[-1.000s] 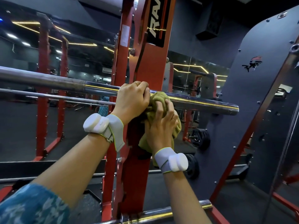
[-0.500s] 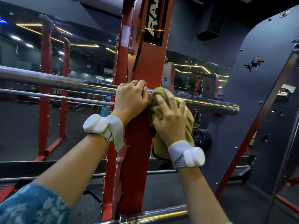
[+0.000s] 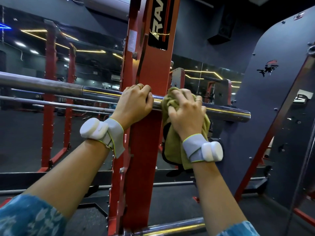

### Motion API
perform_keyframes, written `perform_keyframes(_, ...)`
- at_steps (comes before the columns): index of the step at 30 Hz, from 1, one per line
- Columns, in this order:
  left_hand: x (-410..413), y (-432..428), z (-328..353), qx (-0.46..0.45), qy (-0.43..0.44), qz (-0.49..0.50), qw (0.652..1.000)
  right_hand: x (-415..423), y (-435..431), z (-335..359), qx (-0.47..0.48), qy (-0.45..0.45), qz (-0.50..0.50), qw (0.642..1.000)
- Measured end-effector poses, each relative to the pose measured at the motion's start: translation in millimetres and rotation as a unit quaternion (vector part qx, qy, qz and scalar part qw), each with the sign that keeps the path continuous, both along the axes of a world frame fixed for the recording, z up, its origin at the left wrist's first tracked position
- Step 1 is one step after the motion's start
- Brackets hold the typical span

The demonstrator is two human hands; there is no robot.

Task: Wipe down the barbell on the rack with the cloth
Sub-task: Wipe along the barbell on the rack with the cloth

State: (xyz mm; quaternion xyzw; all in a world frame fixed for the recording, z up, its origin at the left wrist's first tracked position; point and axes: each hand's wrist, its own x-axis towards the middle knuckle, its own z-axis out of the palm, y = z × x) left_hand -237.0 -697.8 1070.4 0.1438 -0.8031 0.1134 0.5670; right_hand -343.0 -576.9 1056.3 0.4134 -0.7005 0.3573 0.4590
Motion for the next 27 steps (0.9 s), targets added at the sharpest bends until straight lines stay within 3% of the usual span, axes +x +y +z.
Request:
perform_keyframes(3,7.1,0.8,7.6,0.030,-0.103,0.032,0.994,-6.1,8.4,8.7,-0.006,-0.073,-0.023,0.997)
perform_keyframes(6,5.9,3.5,11.8,0.014,-0.203,0.090,0.975,2.7,5.7,8.5,0.036,-0.029,-0.058,0.997)
perform_keyframes(13,1.6,4.2,5.1,0.010,-0.137,0.023,0.990,17.6,2.4,9.0,0.065,0.006,0.035,0.997)
perform_keyframes(16,-4.1,5.2,-9.7,-0.038,-0.042,-0.017,0.998,7.1,8.6,14.6,0.039,-0.060,0.057,0.996)
perform_keyframes(20,-12.5,8.8,-15.8,-0.086,0.017,0.019,0.996,-0.5,14.7,21.5,0.022,-0.129,0.000,0.991)
perform_keyframes(27,-15.8,7.7,-12.6,-0.072,0.040,0.057,0.995,27.8,2.5,26.5,0.113,-0.007,-0.004,0.994)
